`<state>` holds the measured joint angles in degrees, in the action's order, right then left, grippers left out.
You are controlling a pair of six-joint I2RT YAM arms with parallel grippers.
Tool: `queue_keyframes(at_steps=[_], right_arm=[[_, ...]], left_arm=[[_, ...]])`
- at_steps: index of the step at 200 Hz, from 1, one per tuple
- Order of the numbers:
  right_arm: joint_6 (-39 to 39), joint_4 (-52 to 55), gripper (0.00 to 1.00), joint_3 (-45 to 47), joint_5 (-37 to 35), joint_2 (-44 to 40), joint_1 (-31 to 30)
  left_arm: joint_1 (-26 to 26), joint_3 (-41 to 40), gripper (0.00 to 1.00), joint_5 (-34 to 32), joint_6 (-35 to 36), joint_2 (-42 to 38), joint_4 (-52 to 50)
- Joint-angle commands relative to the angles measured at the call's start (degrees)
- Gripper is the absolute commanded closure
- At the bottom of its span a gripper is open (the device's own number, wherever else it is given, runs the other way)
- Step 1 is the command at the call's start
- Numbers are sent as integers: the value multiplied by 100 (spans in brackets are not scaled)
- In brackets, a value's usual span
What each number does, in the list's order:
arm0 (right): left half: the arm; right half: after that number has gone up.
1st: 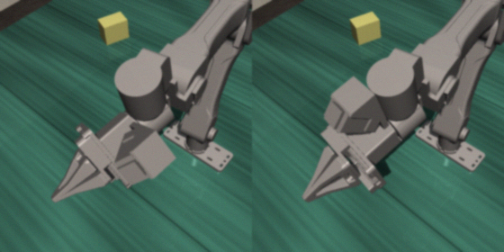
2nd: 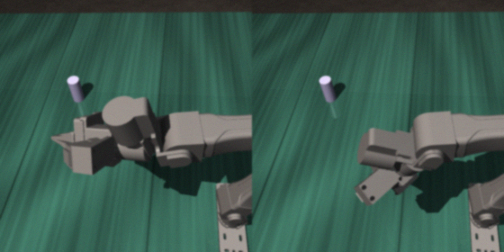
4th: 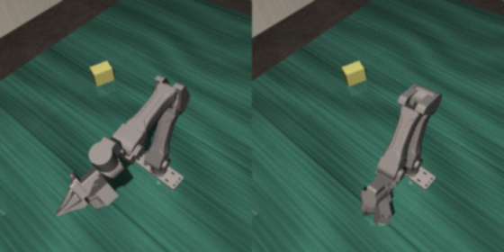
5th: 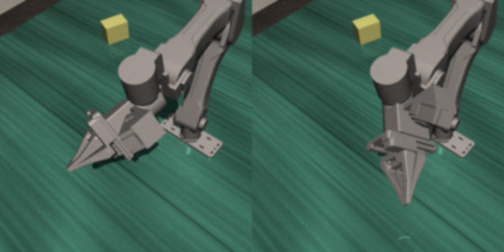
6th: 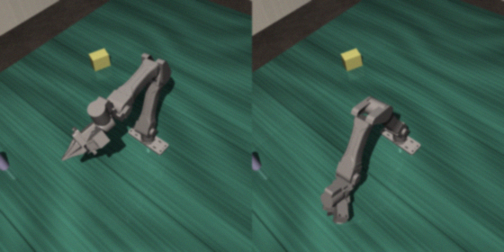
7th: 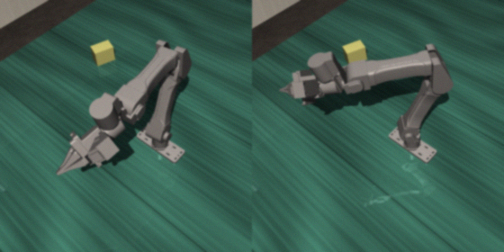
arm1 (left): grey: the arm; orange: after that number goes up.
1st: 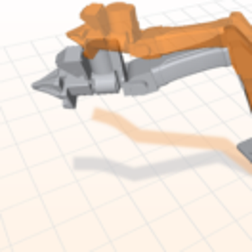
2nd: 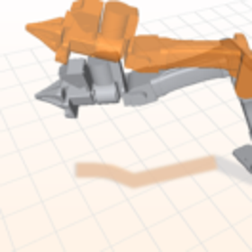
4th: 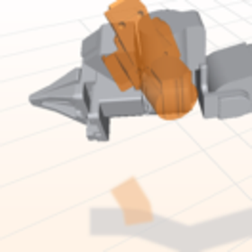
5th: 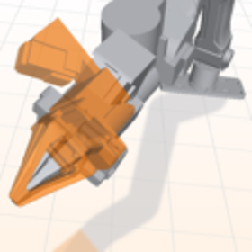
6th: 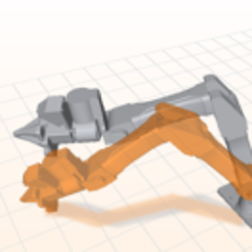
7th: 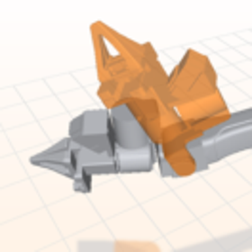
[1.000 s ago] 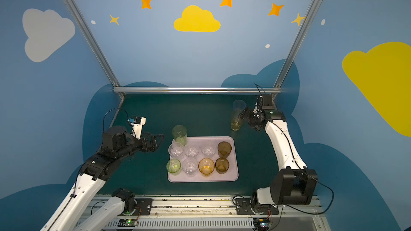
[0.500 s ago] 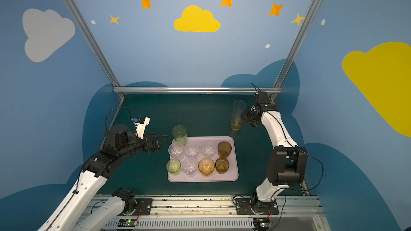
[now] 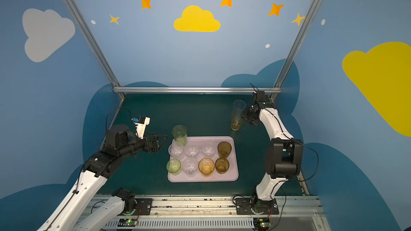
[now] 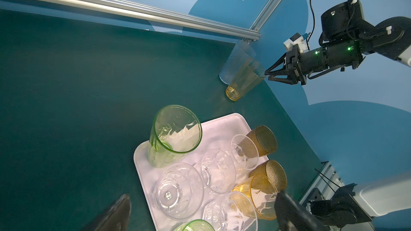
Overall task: Place the glasses into the tray
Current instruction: Pick up the glass from the top-right of the table.
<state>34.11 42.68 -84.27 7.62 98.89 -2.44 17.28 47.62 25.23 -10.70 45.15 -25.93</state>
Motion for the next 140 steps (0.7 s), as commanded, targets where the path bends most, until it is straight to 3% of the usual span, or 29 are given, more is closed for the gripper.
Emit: queue_keyframes(at_steps=[1,67,140], right_arm=[[-9,32,75,-206,-177,75,6],[-78,179,84,-371,-331,261,-63],[-149,285,84,-632,-390,552,-169]], left_arm=[[15,-15,0,-60,59,10,11],[12,-19,0,-152,81,3,-17],[7,-20,0,-230,86,3,-52]])
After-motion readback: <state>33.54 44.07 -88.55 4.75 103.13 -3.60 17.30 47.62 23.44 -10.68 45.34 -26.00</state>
